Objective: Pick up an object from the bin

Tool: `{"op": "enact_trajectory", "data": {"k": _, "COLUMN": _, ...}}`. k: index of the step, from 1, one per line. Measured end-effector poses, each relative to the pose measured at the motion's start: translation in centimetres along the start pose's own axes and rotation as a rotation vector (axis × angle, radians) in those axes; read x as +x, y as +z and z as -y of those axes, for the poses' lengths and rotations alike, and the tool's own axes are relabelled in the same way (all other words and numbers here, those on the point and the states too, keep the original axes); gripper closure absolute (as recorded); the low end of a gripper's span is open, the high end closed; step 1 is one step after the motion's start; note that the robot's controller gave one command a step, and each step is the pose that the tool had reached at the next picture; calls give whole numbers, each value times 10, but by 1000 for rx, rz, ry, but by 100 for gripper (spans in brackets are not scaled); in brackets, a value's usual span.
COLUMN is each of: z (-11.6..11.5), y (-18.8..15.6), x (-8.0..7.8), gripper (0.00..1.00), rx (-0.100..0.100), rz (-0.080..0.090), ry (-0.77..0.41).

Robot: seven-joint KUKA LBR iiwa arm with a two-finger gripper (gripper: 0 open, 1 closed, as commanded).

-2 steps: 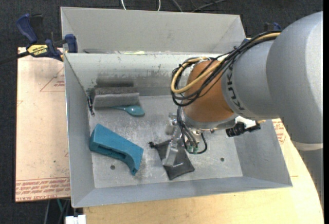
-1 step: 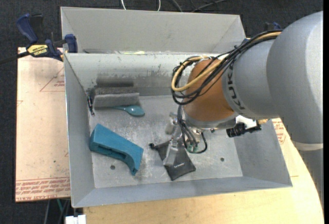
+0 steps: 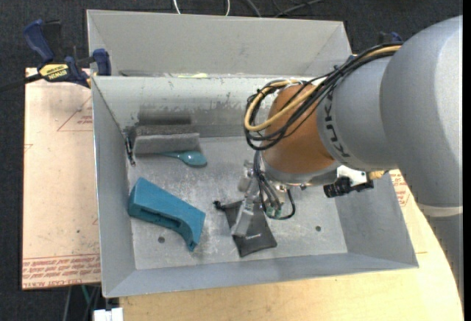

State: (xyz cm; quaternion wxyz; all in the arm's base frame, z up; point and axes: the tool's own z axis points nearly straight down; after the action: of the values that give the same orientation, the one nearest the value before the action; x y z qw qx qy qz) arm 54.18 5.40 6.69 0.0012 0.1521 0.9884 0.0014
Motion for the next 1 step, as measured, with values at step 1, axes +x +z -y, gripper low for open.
{"op": "enact_trajectory", "data": {"k": 1, "z": 0, "y": -1, "x": -1, "gripper": 100, "rx": 0, "rz": -5, "ry": 84}}
